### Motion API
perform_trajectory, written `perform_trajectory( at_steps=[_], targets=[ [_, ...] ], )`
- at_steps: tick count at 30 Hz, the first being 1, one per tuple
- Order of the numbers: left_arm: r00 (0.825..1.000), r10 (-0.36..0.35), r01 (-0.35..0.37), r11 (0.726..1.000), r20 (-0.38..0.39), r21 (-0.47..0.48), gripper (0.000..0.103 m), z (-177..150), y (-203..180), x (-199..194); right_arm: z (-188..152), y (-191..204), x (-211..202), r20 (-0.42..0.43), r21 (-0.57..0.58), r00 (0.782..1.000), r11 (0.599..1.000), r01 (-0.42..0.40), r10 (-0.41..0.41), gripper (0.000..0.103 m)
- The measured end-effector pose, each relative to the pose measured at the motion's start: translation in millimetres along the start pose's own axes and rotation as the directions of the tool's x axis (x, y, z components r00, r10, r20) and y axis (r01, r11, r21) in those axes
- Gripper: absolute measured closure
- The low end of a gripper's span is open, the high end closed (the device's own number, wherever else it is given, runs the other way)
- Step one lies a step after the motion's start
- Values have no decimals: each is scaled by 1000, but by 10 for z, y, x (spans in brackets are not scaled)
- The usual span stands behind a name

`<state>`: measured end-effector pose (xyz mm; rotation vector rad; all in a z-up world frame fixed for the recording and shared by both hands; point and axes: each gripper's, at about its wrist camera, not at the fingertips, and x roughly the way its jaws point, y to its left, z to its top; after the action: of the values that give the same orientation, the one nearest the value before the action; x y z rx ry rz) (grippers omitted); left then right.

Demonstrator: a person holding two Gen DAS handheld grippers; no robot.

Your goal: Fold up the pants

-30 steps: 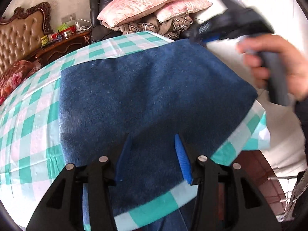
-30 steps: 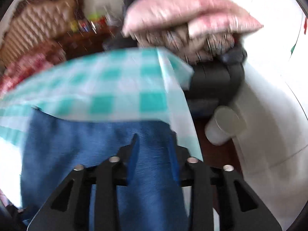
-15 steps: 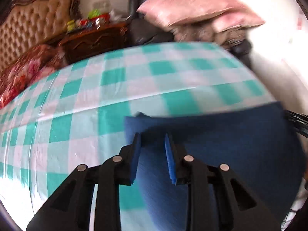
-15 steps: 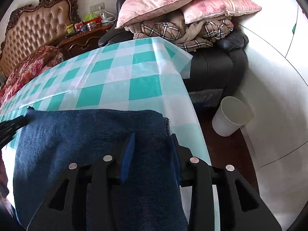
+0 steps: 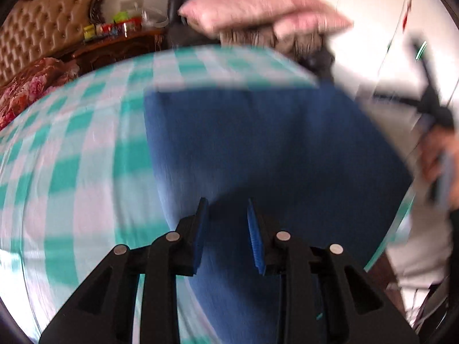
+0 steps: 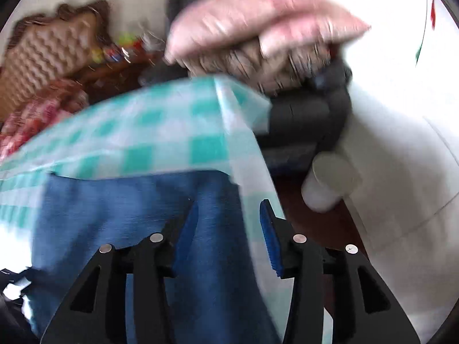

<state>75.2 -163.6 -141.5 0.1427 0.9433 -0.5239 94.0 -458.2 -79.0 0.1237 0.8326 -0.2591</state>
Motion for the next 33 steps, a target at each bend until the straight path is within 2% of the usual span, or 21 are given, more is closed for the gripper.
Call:
perform_trajectory(
  at_steps=[3,5,7,10,11,13,16,18,20,23,25,30,33],
  targets=[
    [1000,8,-8,1000,12,-10,73,-116,9,24,-257,287,-409,26,-82,999,996,-41,43,58],
    [1000,20,-20,1000,15,9,69,-120,-20,-14,-440,388,-469,3,-122,1000,992,-24,25,59],
    [999,21,-21,1000,27,16,64,-143,-38,-85,-625,391,-440,-26,-121,1000,993,8,-11,59],
    [999,5,-6,999,31,34,51,-267,-103,-201,-853,242,-189,-121,-71,992,997,27,-35,61],
    [1000,13,-13,999,19,35,50,-334,-115,-211,-895,219,-192,-93,-69,995,997,16,-23,61],
    [1000,23,-23,999,7,23,48,-400,-113,-236,-925,275,-203,-72,-108,996,993,39,-47,61],
    [999,35,-36,999,-19,-34,39,-460,-34,-315,-909,285,-207,-85,-92,994,994,56,-64,59],
    [998,45,-48,997,-41,-59,34,-496,21,-357,-911,267,-256,-98,-59,993,996,65,-71,56],
    [997,55,-60,995,-54,-86,29,-537,86,-407,-941,261,-338,-100,-46,992,996,79,-83,47],
    [996,76,-79,992,-42,-93,29,-570,130,-504,-1010,306,-483,-87,-59,986,989,135,-140,36],
    [996,86,-88,992,-26,-88,29,-571,121,-559,-1033,334,-562,-84,-67,980,982,174,-179,36],
    [997,80,-79,995,16,-62,29,-506,40,-666,-1070,335,-705,-80,-49,979,982,184,-187,36],
    [998,48,-47,998,35,-44,29,-455,-57,-673,-1081,350,-770,-73,-42,980,983,181,-184,36]
  ],
)
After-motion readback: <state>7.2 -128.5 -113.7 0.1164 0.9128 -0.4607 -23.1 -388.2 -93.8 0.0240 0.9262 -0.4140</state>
